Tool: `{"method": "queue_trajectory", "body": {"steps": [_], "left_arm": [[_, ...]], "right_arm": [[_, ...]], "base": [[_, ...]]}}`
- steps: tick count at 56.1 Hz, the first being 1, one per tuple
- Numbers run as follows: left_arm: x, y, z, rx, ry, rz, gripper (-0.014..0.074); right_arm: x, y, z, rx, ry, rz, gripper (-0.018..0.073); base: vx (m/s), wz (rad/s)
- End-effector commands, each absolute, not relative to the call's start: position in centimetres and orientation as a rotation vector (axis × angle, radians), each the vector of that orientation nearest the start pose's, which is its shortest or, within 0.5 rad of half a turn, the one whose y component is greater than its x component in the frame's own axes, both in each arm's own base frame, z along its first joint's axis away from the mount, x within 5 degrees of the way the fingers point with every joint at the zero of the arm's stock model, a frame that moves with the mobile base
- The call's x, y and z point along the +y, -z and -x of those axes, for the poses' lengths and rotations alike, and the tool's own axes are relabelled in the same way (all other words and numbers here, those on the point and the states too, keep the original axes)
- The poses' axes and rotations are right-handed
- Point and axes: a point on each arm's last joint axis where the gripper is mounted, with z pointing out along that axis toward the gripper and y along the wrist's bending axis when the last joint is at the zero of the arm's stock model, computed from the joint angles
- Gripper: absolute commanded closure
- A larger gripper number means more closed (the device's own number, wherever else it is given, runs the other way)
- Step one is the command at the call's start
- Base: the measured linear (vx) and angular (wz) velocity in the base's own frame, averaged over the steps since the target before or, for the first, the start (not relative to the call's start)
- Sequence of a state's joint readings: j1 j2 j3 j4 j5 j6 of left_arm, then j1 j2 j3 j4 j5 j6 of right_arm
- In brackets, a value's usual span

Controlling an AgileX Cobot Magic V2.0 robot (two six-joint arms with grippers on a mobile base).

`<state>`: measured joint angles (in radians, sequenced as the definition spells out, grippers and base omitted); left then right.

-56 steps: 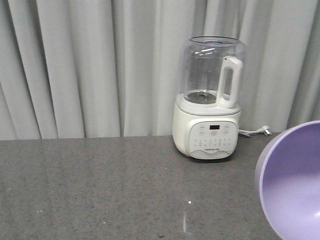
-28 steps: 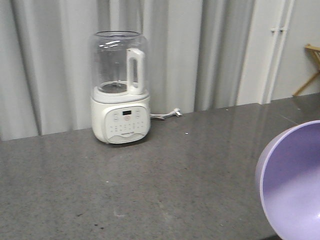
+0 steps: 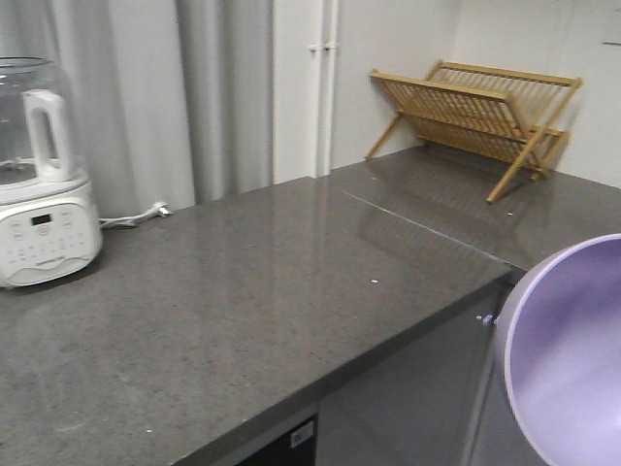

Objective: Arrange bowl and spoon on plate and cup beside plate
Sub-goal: 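Drive the base to the counter with the blue plate and paper cup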

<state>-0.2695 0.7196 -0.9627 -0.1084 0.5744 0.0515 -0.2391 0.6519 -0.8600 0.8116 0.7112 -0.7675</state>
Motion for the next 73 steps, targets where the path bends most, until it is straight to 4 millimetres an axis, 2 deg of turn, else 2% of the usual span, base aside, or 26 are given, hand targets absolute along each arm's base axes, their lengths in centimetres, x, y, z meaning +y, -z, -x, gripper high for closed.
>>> {"method": "queue_trajectory", "body": {"steps": [1,37,73], "left_arm": [[-4.01,-43.53,-12.38,1.693,0.296,-0.225,0.0596],[-4.01,-43.53,-12.38,1.693,0.296,-0.225,0.0596],[-4.01,-43.57,-12.37,1.692,0.296,-0.225,0.0596]], "right_arm": [[1.42,-41.46,-11.71,1.686,-0.198,0.178,0.0568],[1.45,-41.48,-11.64,1.685,-0.198,0.179,0.0568],[1.45,-41.48,-11.64,1.685,-0.198,0.179,0.0568]], "base": [[-0.1,-0.67],[0.02,-0.71],[0.23,-0.26]]}}
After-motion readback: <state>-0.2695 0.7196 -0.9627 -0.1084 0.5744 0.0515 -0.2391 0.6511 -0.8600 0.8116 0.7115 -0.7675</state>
